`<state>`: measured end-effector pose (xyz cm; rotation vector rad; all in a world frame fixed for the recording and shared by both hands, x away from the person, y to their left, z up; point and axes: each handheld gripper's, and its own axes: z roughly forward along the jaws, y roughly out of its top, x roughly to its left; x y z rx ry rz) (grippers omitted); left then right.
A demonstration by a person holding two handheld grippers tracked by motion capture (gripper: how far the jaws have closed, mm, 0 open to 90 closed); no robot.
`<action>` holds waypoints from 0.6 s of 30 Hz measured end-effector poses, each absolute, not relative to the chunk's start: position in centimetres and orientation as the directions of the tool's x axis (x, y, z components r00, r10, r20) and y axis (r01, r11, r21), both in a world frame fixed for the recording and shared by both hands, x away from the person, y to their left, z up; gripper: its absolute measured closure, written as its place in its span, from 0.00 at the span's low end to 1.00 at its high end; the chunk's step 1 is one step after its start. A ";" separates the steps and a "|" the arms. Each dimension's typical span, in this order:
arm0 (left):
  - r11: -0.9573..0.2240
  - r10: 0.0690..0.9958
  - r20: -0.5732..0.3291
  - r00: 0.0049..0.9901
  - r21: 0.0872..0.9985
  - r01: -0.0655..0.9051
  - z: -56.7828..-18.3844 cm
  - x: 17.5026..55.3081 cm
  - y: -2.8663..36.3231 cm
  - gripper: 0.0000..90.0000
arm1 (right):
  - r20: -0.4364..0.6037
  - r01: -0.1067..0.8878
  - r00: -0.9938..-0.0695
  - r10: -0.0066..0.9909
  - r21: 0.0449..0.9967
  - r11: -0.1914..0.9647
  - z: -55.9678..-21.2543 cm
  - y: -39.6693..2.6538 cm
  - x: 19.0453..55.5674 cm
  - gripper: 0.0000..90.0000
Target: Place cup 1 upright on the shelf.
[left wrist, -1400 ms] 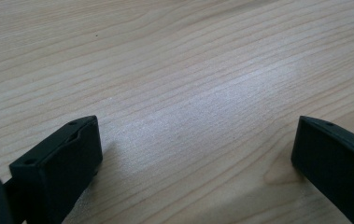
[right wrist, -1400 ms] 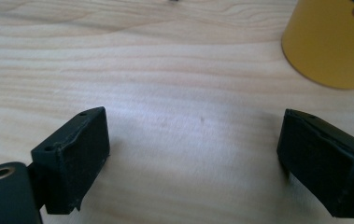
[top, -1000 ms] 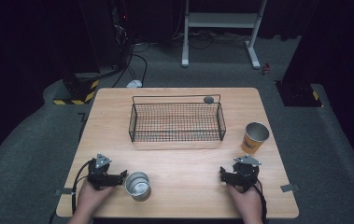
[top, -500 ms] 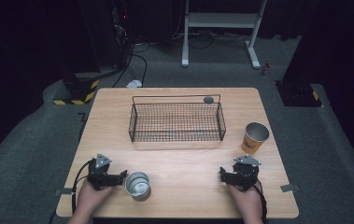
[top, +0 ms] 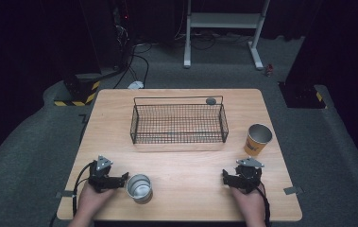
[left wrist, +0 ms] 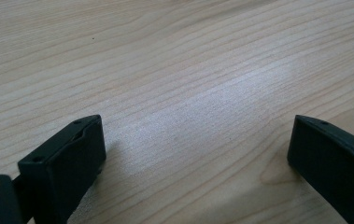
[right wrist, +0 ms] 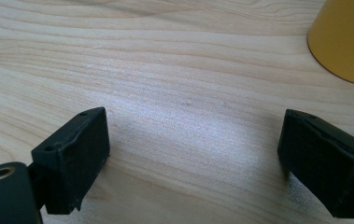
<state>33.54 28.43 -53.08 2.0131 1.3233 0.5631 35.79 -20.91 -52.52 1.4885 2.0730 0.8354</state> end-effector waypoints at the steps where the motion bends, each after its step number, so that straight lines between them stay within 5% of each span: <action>1: -0.275 0.918 -0.001 0.397 0.721 0.636 -53.1 33.5 28.4 0.05 | -0.013 0.675 -0.315 0.949 0.700 0.233 -52.5 -20.9 35.8 0.10; 18: -0.273 0.918 -0.002 0.397 0.721 0.636 -53.1 33.6 28.4 0.05 | -0.020 0.621 -0.339 0.940 0.747 0.240 -51.9 -21.4 35.1 0.19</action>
